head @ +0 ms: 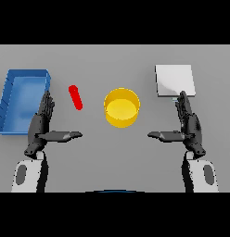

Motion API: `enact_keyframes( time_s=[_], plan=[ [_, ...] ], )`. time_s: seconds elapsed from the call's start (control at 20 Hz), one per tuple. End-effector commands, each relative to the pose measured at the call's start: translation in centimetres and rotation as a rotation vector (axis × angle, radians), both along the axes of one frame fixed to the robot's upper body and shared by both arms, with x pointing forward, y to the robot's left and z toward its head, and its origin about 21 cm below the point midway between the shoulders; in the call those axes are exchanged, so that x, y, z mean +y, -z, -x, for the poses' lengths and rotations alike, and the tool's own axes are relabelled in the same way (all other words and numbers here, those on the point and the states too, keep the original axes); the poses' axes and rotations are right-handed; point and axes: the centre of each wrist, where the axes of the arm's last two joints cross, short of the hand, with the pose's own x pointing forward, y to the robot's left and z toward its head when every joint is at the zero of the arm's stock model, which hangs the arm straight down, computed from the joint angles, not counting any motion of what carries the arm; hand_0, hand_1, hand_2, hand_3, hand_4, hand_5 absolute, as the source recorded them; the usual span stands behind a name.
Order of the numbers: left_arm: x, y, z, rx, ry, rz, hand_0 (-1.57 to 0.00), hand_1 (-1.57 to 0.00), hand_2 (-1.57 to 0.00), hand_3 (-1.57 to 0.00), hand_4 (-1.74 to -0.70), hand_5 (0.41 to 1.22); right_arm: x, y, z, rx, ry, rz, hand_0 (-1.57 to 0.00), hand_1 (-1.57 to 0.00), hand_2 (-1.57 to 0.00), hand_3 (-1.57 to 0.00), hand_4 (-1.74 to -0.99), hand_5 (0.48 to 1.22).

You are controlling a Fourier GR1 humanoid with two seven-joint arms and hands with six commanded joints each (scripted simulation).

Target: Pick up the red beaker and tilt it to pour out 1 green nut into yellow bowl. Pick up the yellow bowl and place it on the metallic measuring scale.

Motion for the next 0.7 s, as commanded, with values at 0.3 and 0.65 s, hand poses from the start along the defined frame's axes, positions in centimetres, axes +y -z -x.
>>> enact_keyframes(
  time_s=[0.3,0.65],
  plan=[
    [0.8,-0.3,1.4,-0.030,0.029,-0.067,0.00,0.00,0.00,0.00,-1.15,0.599,0.6,-0.2,0.6,-0.075,-0.004,0.154,0.00,0.00,0.00,0.00,-1.167,0.599],
    [0.8,-1.9,2.6,-0.012,0.074,-0.177,0.00,0.00,0.00,0.00,-1.16,0.603,1.6,-0.8,2.5,-0.127,-0.005,0.338,0.00,0.00,0.00,0.00,-1.183,0.596]
  ],
)
